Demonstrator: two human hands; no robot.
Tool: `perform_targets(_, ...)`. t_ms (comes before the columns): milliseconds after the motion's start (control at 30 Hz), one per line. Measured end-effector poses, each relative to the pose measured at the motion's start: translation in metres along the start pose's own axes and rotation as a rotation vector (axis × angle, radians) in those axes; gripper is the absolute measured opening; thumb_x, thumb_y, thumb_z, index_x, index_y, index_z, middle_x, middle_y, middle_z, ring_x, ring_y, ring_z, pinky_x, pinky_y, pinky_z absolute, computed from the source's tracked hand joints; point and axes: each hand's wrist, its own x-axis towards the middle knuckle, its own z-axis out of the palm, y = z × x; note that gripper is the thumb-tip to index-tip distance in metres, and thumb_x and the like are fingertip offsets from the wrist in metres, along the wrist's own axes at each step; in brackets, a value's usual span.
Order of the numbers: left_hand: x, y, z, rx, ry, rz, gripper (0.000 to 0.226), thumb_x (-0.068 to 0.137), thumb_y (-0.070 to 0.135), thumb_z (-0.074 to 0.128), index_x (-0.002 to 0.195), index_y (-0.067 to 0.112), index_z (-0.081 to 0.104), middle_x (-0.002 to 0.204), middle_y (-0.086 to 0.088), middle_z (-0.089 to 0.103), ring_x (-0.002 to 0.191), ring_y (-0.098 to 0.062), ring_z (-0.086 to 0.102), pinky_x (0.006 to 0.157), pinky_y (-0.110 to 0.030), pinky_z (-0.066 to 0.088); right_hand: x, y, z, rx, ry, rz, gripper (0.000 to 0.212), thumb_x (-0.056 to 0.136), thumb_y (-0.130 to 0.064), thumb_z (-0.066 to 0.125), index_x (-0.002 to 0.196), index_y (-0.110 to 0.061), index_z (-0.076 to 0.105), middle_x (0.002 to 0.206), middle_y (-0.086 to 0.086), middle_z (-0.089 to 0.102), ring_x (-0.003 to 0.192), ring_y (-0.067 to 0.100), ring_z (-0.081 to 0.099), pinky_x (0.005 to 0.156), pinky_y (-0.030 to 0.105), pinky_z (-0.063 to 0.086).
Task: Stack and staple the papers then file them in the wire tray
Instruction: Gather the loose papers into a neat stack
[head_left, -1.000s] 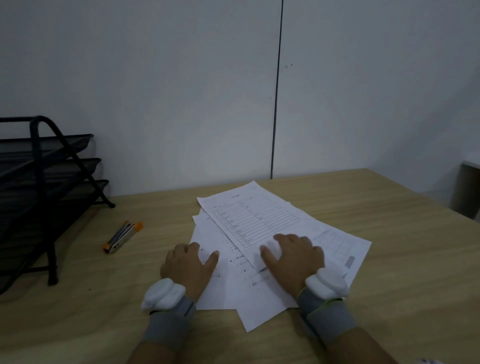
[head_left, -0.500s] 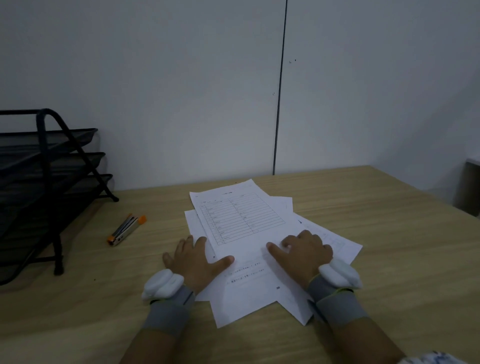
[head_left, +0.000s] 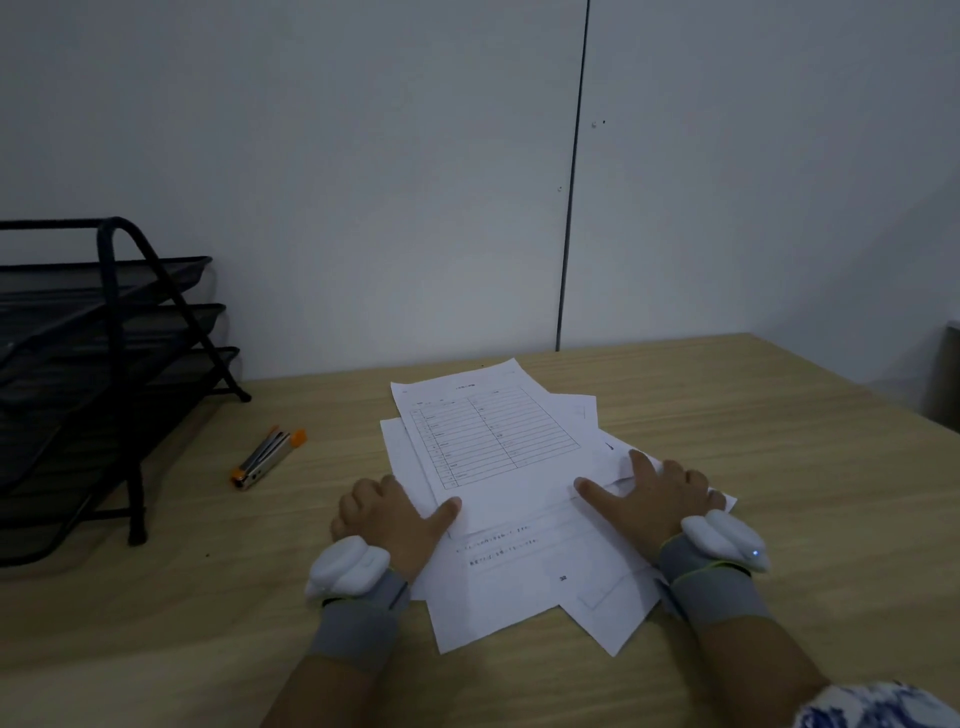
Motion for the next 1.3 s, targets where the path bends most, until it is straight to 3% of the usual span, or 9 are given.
perform_targets(133, 0.005, 0.0, -0.007, -0.028, -0.071, 0.023, 0.072, 0.074, 0.071, 0.047, 0.112, 0.011, 0.054, 0.119, -0.012, 0.052, 0.108, -0.026, 0.052, 0.084, -0.032, 0.045, -0.012, -0.01, -0.001, -0.07, 0.04, -0.022, 0.093, 0.062, -0.086, 0.027, 0.137, -0.031, 0.029, 0.13, 0.011, 0.051, 0.116, 0.033, 0.045, 0.096, 0.042, 0.033)
perform_targets(233, 0.008, -0.001, -0.013, -0.079, -0.13, 0.036, 0.069, 0.077, 0.066, 0.051, 0.112, 0.007, 0.055, 0.12, -0.014, 0.051, 0.102, -0.025, 0.057, 0.071, -0.027, 0.042, -0.022, -0.021, 0.0, -0.103, 0.068, -0.059, 0.093, 0.063, -0.086, 0.03, 0.136, -0.028, 0.03, 0.123, 0.011, 0.053, 0.111, 0.031, 0.048, 0.093, 0.04, 0.035)
perform_targets(533, 0.011, -0.001, -0.016, -0.051, -0.174, 0.049, 0.066, 0.076, 0.064, 0.055, 0.108, 0.007, 0.056, 0.118, -0.014, 0.057, 0.098, -0.022, 0.061, 0.065, -0.023, 0.039, -0.03, -0.032, -0.002, 0.108, -0.006, -0.037, 0.086, 0.067, -0.075, 0.049, 0.127, -0.014, 0.039, 0.121, 0.013, 0.049, 0.107, 0.03, 0.054, 0.088, 0.039, 0.044)
perform_targets(633, 0.009, 0.0, -0.015, 0.026, -0.151, 0.059, 0.068, 0.076, 0.069, 0.05, 0.112, 0.011, 0.056, 0.119, -0.011, 0.054, 0.103, -0.023, 0.057, 0.077, -0.027, 0.047, -0.026, -0.029, -0.005, 0.222, -0.047, -0.022, 0.079, 0.071, -0.071, 0.05, 0.119, -0.009, 0.048, 0.117, 0.013, 0.058, 0.098, 0.028, 0.058, 0.079, 0.034, 0.044)
perform_targets(700, 0.007, -0.001, -0.014, 0.122, -0.094, 0.073, 0.07, 0.075, 0.072, 0.045, 0.113, 0.015, 0.057, 0.119, -0.007, 0.054, 0.108, -0.023, 0.053, 0.086, -0.031, 0.045, -0.02, -0.026, -0.01, 0.357, -0.119, -0.026, 0.069, 0.076, -0.068, 0.046, 0.109, -0.008, 0.057, 0.112, 0.012, 0.064, 0.084, 0.023, 0.055, 0.071, 0.029, 0.04)
perform_targets(867, 0.004, 0.0, -0.013, 0.107, -0.107, 0.103, 0.067, 0.077, 0.07, 0.043, 0.116, 0.017, 0.055, 0.125, -0.004, 0.054, 0.116, -0.025, 0.048, 0.094, -0.037, 0.039, -0.013, -0.028, -0.007, 0.397, -0.14, 0.049, 0.061, 0.079, -0.064, 0.044, 0.101, -0.009, 0.06, 0.109, 0.013, 0.065, 0.079, 0.025, 0.052, 0.069, 0.029, 0.04)
perform_targets(967, 0.004, -0.001, -0.012, 0.093, -0.135, 0.115, 0.067, 0.077, 0.069, 0.044, 0.118, 0.017, 0.053, 0.128, -0.003, 0.052, 0.12, -0.026, 0.046, 0.096, -0.039, 0.036, -0.013, -0.035, -0.002, 0.362, -0.085, 0.122, 0.067, 0.077, -0.064, 0.045, 0.105, -0.005, 0.059, 0.113, 0.018, 0.06, 0.092, 0.032, 0.056, 0.082, 0.035, 0.044)
perform_targets(1067, 0.003, -0.005, -0.011, 0.046, -0.143, 0.113, 0.068, 0.076, 0.068, 0.046, 0.12, 0.017, 0.05, 0.13, -0.002, 0.052, 0.121, -0.025, 0.045, 0.096, -0.04, 0.035, -0.014, -0.041, 0.004, 0.231, -0.033, 0.169, 0.07, 0.077, -0.065, 0.042, 0.111, -0.005, 0.057, 0.12, 0.02, 0.051, 0.108, 0.036, 0.048, 0.093, 0.039, 0.038)
perform_targets(1300, -0.001, -0.006, -0.015, -0.069, -0.175, 0.13, 0.084, 0.074, 0.064, 0.055, 0.141, 0.021, 0.029, 0.145, -0.002, 0.04, 0.134, -0.027, 0.035, 0.106, -0.044, 0.028, -0.016, -0.049, 0.013, 0.137, 0.043, 0.153, 0.064, 0.077, -0.062, 0.044, 0.103, -0.006, 0.058, 0.116, 0.018, 0.051, 0.106, 0.034, 0.044, 0.088, 0.038, 0.036)
